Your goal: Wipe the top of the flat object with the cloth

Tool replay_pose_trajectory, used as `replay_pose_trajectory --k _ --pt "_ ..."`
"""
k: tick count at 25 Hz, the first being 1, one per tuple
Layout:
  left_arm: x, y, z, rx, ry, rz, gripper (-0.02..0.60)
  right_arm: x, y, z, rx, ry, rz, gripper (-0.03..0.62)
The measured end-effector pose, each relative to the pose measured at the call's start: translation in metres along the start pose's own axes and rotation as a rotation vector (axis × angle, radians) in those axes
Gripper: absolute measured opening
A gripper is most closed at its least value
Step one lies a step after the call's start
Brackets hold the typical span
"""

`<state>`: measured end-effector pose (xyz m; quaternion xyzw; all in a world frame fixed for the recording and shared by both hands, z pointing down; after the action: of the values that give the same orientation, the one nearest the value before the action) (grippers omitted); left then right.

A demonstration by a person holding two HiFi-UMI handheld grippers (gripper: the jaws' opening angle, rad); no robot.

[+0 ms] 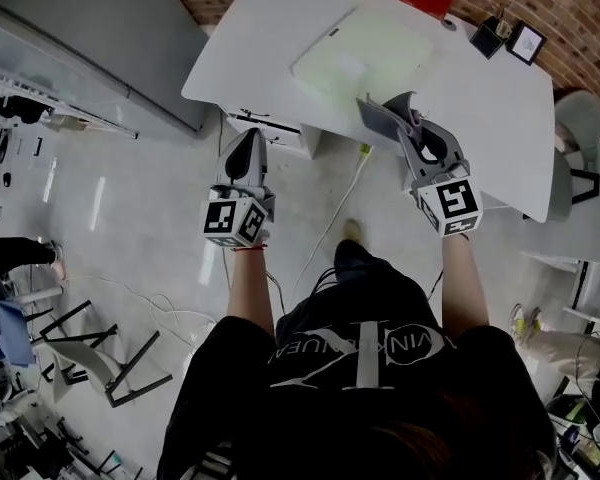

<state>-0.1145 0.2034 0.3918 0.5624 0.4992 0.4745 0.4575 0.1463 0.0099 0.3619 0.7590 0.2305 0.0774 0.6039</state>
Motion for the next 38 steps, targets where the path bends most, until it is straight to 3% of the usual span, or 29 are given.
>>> replay_pose_trajectory --k 9,18,26,38 --pt "-0.079 0.007 -0.026 0.003 0.044 -0.007 0.011 -0.06 0.005 0.04 0.002 -0.015 -0.009 0.058" --pt "-0.113 0.01 -0.038 -0.023 0.081 -0.047 0.011 -0.087 0.009 0.058 -0.013 -0.003 -0.024 0.058" --pt "-0.179 -0.001 -0.066 -0.012 0.254 -0.054 0.011 -0.123 0.012 0.077 -0.042 0.036 -0.063 0.058" --pt "-0.291 0.021 -0.122 -0.062 0.436 -0.193 0.011 -0.21 0.012 0.106 -0.085 0.12 -0.139 0.058"
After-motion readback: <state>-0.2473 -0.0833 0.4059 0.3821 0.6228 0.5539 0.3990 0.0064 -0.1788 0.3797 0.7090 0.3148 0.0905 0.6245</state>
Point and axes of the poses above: the fingertips, and each gripper's own axes: x backward along the fingers, z to its right, y out of its underside, the point moved 8 cm from there along x, backward along the fingers, and after that the axes turned 7 degrees about y, right-handed, at the moved point
